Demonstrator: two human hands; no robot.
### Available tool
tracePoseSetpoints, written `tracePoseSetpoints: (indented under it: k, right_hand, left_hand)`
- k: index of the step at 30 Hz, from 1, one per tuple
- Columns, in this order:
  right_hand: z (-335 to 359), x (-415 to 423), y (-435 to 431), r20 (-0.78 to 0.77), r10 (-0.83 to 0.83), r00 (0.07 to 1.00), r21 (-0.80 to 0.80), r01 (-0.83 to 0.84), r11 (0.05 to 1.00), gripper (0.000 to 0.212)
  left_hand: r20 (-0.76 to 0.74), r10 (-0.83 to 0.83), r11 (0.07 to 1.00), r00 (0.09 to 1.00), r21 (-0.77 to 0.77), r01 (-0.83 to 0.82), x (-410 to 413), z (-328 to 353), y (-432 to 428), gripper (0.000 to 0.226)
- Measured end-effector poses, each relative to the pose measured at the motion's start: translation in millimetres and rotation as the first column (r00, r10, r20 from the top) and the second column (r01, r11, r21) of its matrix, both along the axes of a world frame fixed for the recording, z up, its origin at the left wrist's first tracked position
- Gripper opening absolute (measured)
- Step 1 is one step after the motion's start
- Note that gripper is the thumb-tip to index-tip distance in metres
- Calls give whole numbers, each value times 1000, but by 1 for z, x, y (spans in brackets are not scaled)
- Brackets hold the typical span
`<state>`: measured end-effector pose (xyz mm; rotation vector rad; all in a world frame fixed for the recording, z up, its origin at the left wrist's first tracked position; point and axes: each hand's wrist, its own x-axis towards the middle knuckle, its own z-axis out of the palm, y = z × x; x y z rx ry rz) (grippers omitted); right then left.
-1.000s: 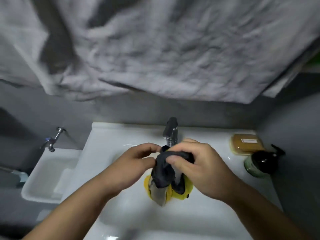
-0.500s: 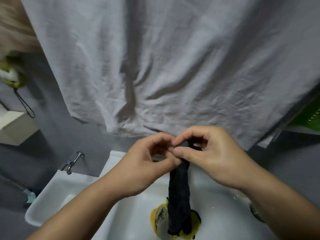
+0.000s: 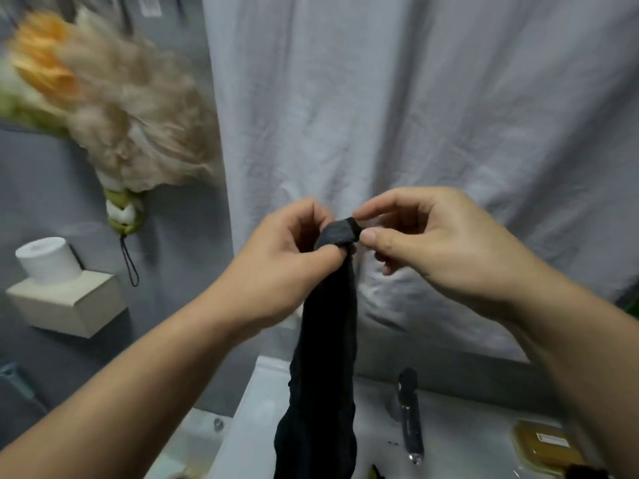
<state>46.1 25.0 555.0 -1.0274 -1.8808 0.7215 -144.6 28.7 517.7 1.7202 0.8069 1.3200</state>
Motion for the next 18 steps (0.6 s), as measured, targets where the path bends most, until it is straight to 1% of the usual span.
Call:
tracePoseSetpoints:
  k: [2, 4, 7, 9, 11, 12, 14, 16, 18]
  right_hand:
    - [19, -19, 6, 37, -29, 999, 60, 27, 998, 13]
    - [38, -42, 13, 10, -39, 999, 118, 37, 992, 15]
    - [65, -81, 26, 5, -85, 996, 235, 81, 969, 16]
    - [82, -106, 35, 19, -102, 995, 277, 93, 956, 19]
    - [99, -129, 46, 64, -107, 992, 313, 82, 946, 21]
    - [106, -139, 52, 93, -117, 989, 348, 78, 934, 22]
    - [118, -160, 63, 150, -132, 980, 400, 62, 914, 22]
    - [129, -180, 75, 181, -150, 972, 438, 57, 897, 21]
    - [142, -198, 88, 165, -187, 968, 476, 87, 875, 22]
  left_hand:
    - [71, 6, 1000, 997, -25, -4, -19, 13, 4, 12]
    - [96, 5, 999, 995, -40, -2, -41, 27, 11, 16]
    - [56, -6, 999, 998, -38, 9, -70, 50, 19, 29]
    - [3, -11, 1000, 1000, -25, 11, -90, 67, 24, 34]
    - [-36, -10, 1000, 999, -13, 9, -110, 83, 29, 29]
    - [-28, -9, 1000, 1000, -16, 9, -120, 90, 32, 27]
    - [35, 11, 999, 999, -39, -9, -135, 103, 41, 21]
    - [66, 87, 996, 994, -19, -86, -148, 116, 53, 12]
    - [72, 155, 987, 985, 26, -157, -159, 128, 69, 7]
